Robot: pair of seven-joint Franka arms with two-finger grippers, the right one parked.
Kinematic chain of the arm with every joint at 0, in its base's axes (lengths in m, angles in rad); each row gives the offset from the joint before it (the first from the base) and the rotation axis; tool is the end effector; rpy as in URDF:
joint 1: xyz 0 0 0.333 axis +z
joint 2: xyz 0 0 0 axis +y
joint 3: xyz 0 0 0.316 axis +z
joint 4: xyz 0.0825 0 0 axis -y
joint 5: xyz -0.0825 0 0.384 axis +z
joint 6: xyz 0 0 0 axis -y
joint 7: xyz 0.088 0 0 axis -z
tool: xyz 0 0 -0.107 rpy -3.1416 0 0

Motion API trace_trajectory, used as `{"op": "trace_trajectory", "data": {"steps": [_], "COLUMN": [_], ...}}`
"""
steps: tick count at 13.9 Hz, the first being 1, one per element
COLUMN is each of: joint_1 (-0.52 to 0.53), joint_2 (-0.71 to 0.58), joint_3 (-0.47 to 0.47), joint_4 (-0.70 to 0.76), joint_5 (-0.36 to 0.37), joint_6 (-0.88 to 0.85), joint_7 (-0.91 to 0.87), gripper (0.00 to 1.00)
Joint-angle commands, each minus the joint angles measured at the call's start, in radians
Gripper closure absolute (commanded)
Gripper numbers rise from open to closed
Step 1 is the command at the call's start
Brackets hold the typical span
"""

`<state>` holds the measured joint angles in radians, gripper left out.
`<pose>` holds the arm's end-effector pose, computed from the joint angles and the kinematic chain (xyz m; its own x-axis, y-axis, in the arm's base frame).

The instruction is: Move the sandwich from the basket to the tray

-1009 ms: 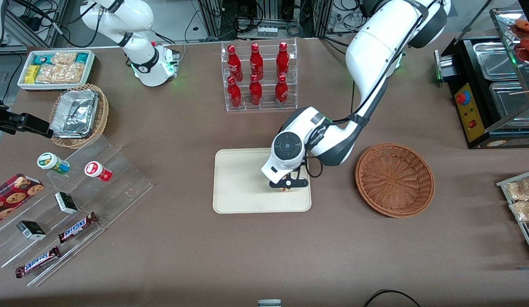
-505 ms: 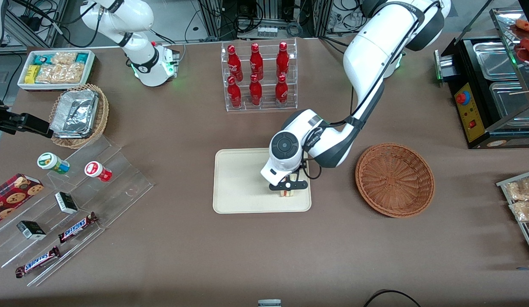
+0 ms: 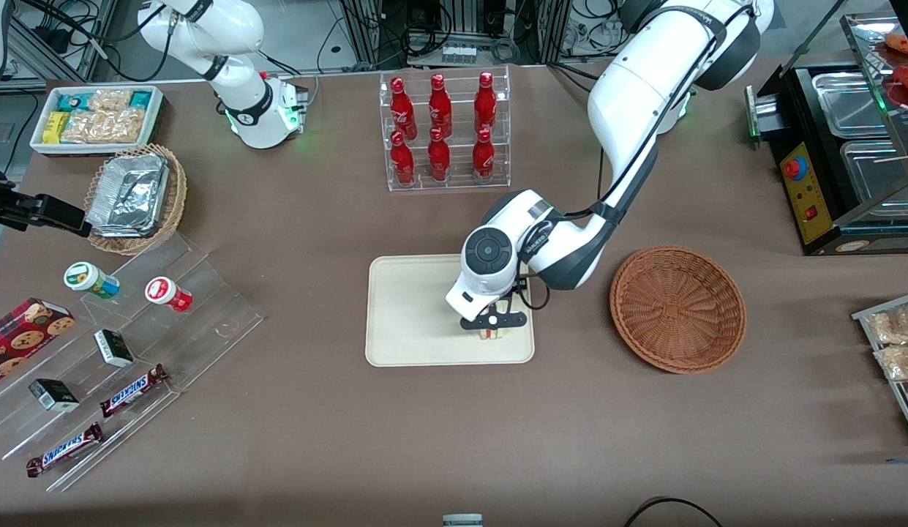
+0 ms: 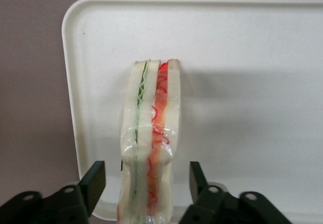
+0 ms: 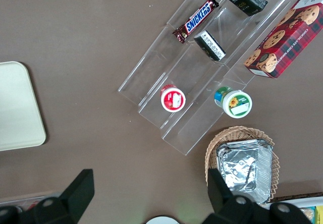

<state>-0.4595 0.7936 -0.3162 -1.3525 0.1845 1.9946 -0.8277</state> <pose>0.5567 -0.4626 0.2557 0.9913 0.0448 -0.1237 0.0404 -0.9985 -0.0380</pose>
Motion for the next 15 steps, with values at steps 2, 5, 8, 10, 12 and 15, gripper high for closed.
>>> {"op": "trace_trajectory", "data": {"steps": [2,5,8,10,12,15], "joint_1": [-0.005,0.013,0.085,0.143,0.212,0.275], "joint_2": [-0.031,-0.080,-0.126,-0.172,-0.214,-0.252], "joint_3": [0.003,0.005,0.002,0.000,0.003,0.008], "joint_4": [0.038,0.047,0.059,0.058,0.032,0.009], "joint_5": [0.015,0.015,0.006,-0.046,-0.046,-0.040], "joint_6": [-0.026,-0.078,-0.086,-0.088,-0.141,-0.217], "joint_7": [-0.024,-0.045,-0.044,-0.045,-0.028,0.039], "gripper": [0.00,0.00,0.00,0.00,0.00,0.00]}}
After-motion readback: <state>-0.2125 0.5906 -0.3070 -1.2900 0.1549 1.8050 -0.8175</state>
